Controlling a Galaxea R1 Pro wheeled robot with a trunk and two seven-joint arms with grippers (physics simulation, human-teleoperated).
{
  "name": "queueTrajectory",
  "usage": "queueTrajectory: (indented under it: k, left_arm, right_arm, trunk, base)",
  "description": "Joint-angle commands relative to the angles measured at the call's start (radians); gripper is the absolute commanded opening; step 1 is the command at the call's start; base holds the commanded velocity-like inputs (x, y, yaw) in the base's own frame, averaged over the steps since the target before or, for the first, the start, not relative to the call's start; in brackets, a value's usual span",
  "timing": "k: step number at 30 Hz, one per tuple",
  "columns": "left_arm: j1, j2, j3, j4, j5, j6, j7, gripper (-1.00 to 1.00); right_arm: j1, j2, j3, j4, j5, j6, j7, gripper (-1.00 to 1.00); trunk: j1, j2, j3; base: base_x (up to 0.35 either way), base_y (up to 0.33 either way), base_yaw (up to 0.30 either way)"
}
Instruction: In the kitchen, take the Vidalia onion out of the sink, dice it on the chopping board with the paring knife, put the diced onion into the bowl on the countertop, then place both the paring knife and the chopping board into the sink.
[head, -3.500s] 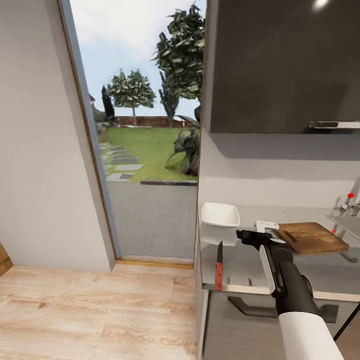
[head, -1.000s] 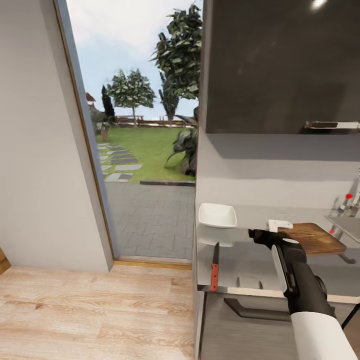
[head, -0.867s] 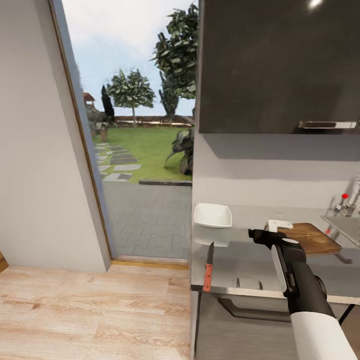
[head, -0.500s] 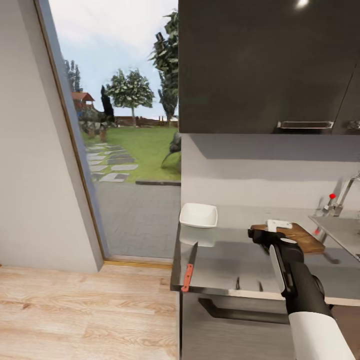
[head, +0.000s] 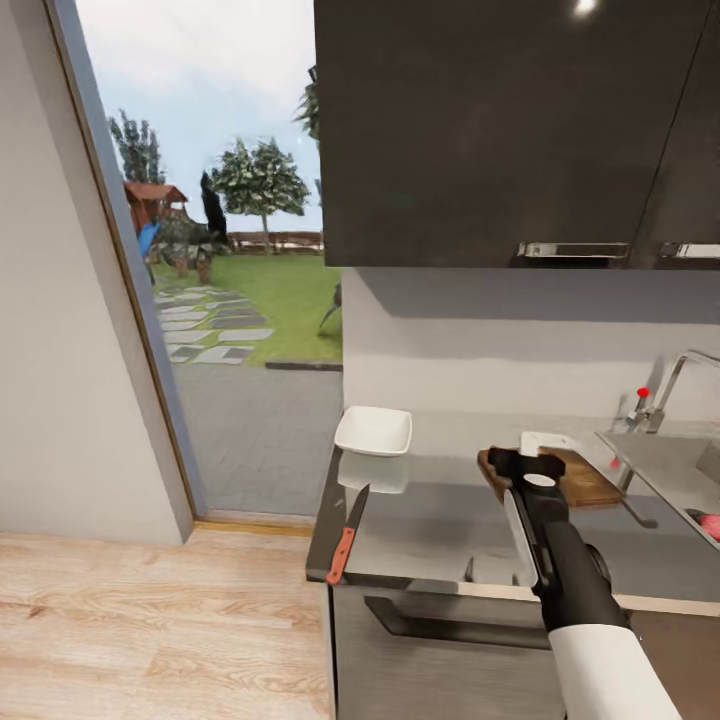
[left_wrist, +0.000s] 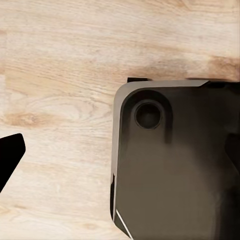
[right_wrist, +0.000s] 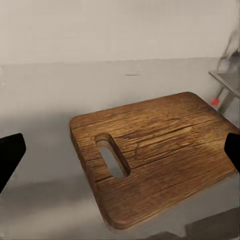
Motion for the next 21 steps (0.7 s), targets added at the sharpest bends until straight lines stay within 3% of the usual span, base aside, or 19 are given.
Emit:
queueTrajectory:
  k: [1,4,5,6,8,10,13,15,21]
  left_arm:
    - [-0.001,0.0,0.002,0.002,0.001,-0.006,0.0,1.0]
    - [-0.001,0.0,0.002,0.002,0.001,-0.006,0.001,1.0]
    - [-0.001,0.0,0.003,0.002,0.002,-0.014,0.001,1.0]
    - [-0.001,0.0,0.003,0.002,0.002,-0.017,0.001,1.0]
    - [-0.001,0.0,0.002,0.002,0.003,-0.02,0.001,1.0]
    - [-0.001,0.0,0.003,0.002,0.004,-0.022,0.001,1.0]
    - [-0.001,0.0,0.004,0.002,0.004,-0.023,0.001,1.0]
    - [-0.001,0.0,0.004,0.002,0.004,-0.024,0.001,1.0]
    - [-0.001,0.0,0.003,0.002,0.004,-0.024,0.001,1.0]
  right_arm:
    - [-0.001,0.007,0.005,-0.001,0.011,0.007,-0.004,1.0]
    - [-0.001,0.022,0.013,-0.001,0.011,0.005,-0.012,1.0]
    - [-0.001,0.051,0.016,-0.001,0.011,0.004,-0.026,1.0]
    - [-0.001,0.061,0.017,-0.001,0.011,0.002,-0.04,1.0]
    - [-0.001,0.072,0.018,-0.001,0.012,-0.012,-0.077,1.0]
    - [-0.001,0.084,0.026,0.0,0.012,-0.057,-0.156,1.0]
    - [0.0,0.091,0.052,0.0,0.011,-0.104,-0.235,1.0]
    - [-0.001,0.094,0.096,0.0,0.01,-0.134,-0.292,1.0]
    - [-0.001,0.097,0.12,0.0,0.008,-0.146,-0.318,1.0]
  trunk:
    - [0.0,-0.001,-0.001]
    - [0.0,-0.001,-0.001]
    - [0.0,-0.001,-0.001]
    - [0.0,-0.001,-0.001]
    - [0.0,-0.001,-0.001]
    - [0.0,-0.001,-0.001]
    - [0.0,-0.001,-0.001]
    - [0.0,-0.001,-0.001]
    - [0.0,-0.001,-0.001]
  base:
    - [0.0,-0.008,0.0]
    - [0.0,-0.005,0.0]
    - [0.0,0.0,0.0]
    - [0.0,0.0,0.0]
    - [0.0,0.0,0.0]
    - [0.0,0.0,0.0]
    - [0.0,0.0,0.0]
    - [0.0,0.0,0.0]
    - [0.0,0.0,0.0]
